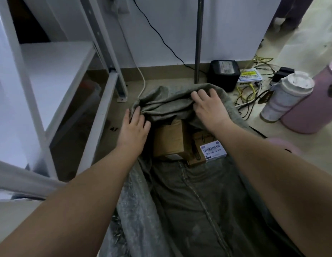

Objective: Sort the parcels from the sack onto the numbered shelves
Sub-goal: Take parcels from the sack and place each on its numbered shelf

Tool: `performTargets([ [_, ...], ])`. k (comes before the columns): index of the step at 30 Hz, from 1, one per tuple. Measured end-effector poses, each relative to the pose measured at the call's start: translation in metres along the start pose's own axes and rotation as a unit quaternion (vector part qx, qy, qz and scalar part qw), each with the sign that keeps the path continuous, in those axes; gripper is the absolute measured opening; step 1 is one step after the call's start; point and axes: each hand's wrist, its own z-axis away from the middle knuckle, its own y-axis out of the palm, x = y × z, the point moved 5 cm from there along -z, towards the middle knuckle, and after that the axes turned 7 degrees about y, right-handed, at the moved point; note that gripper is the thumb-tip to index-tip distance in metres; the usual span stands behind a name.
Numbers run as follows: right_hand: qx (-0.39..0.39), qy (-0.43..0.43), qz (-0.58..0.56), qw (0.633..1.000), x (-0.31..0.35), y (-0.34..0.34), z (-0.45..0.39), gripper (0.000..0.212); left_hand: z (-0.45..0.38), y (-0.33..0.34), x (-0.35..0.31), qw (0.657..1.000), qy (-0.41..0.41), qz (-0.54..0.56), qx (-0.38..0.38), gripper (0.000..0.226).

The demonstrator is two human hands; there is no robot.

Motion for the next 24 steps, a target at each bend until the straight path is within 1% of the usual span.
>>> performTargets([
  [2,0.052,0.033,-0.049,0.997,0.001,0.014,-0.004,0.044,-0.006,0.002,-0.004,0.998,0.023,0.049,0.018,0.055],
  [4,0.109,0.039,-0.111,0.987,0.006,0.026,-0.005,0.048,-0.012,0.001,-0.007,0.994,0.021,0.105,0.022,0.054],
  [5,0.103,0.041,-0.155,0.982,0.011,0.028,-0.004,0.048,-0.014,0.000,-0.008,0.991,0.010,0.131,0.009,0.052],
  [6,0.070,0.047,-0.210,0.974,0.014,0.027,-0.002,0.044,-0.014,-0.002,-0.008,0.989,0.004,0.150,-0.017,0.049],
  [7,0.008,0.062,-0.264,0.963,0.014,0.021,0.003,0.037,-0.013,-0.005,-0.009,0.986,0.002,0.159,-0.056,0.046],
  [9,-0.134,0.112,-0.356,0.918,0.011,0.009,0.018,0.022,-0.006,-0.013,-0.012,0.978,0.013,0.144,-0.153,0.039],
  [10,-0.174,0.136,-0.391,0.894,0.011,0.004,0.027,0.017,-0.002,-0.015,-0.015,0.973,0.024,0.130,-0.187,0.035],
  [11,-0.180,0.154,-0.416,0.878,0.014,0.002,0.035,0.014,0.001,-0.016,-0.018,0.969,0.039,0.121,-0.214,0.033],
  [12,-0.159,0.181,-0.446,0.862,0.018,0.002,0.043,0.013,0.004,-0.016,-0.022,0.963,0.056,0.115,-0.237,0.032],
  [13,-0.106,0.220,-0.484,0.840,0.025,0.005,0.049,0.015,0.007,-0.015,-0.027,0.960,0.073,0.109,-0.246,0.032],
  [14,-0.019,0.264,-0.524,0.809,0.034,0.013,0.053,0.027,0.010,-0.014,-0.030,0.961,0.084,0.104,-0.244,0.032],
  [15,0.094,0.303,-0.560,0.766,0.046,0.024,0.058,0.047,0.013,-0.015,-0.032,0.963,0.084,0.102,-0.235,0.032],
  [16,0.199,0.325,-0.590,0.712,0.058,0.034,0.063,0.069,0.017,-0.016,-0.034,0.968,0.075,0.103,-0.214,0.032],
  [17,0.274,0.331,-0.615,0.661,0.070,0.040,0.066,0.086,0.020,-0.017,-0.034,0.975,0.059,0.109,-0.183,0.034],
  [18,0.318,0.328,-0.627,0.630,0.078,0.043,0.068,0.096,0.023,-0.016,-0.034,0.981,0.041,0.120,-0.146,0.037],
  [19,0.336,0.323,-0.629,0.622,0.085,0.043,0.068,0.101,0.025,-0.015,-0.034,0.983,0.023,0.130,-0.124,0.040],
  [20,0.336,0.323,-0.628,0.624,0.090,0.044,0.068,0.102,0.027,-0.015,-0.033,0.985,0.010,0.132,-0.112,0.043],
  [22,0.308,0.336,-0.642,0.616,0.097,0.041,0.070,0.097,0.030,-0.014,-0.035,0.989,-0.004,0.125,-0.082,0.048],
  [24,0.266,0.362,-0.674,0.586,0.102,0.034,0.075,0.091,0.035,-0.011,-0.037,0.991,-0.006,0.127,-0.050,0.054],
])
